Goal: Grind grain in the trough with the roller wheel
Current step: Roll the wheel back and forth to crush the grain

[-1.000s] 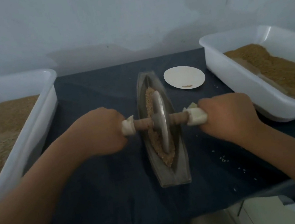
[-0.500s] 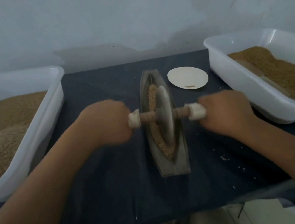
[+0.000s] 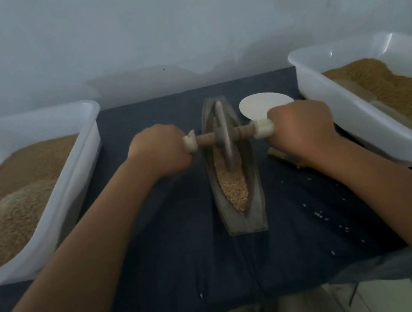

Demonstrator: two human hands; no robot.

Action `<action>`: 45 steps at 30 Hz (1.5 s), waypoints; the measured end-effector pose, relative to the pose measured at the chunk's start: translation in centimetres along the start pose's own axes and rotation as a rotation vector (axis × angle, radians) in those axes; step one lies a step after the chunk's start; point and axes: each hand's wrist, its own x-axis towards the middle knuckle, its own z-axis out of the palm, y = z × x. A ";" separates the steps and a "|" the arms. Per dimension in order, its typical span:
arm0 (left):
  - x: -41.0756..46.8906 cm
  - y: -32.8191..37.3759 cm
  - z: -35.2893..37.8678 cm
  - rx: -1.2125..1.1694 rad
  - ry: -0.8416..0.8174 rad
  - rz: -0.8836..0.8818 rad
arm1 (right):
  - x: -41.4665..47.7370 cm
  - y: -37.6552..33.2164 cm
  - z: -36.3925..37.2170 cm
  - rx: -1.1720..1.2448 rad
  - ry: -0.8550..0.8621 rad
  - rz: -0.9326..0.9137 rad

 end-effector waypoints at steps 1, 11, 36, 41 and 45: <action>-1.9 -0.2 0.3 0.013 0.013 0.035 | -1.8 0.3 0.0 -0.024 0.041 -0.034; 0.8 -0.6 0.5 0.007 0.054 -0.057 | 1.8 -0.5 0.8 -0.040 0.050 0.014; -2.7 0.2 -0.1 0.101 0.100 0.031 | -2.9 0.8 1.7 -0.010 0.086 -0.017; -7.9 0.0 1.3 0.166 0.262 0.097 | -6.7 1.4 1.5 0.079 0.220 -0.179; -2.5 0.4 0.8 0.099 0.129 -0.046 | 0.1 1.0 2.7 -0.027 0.126 -0.040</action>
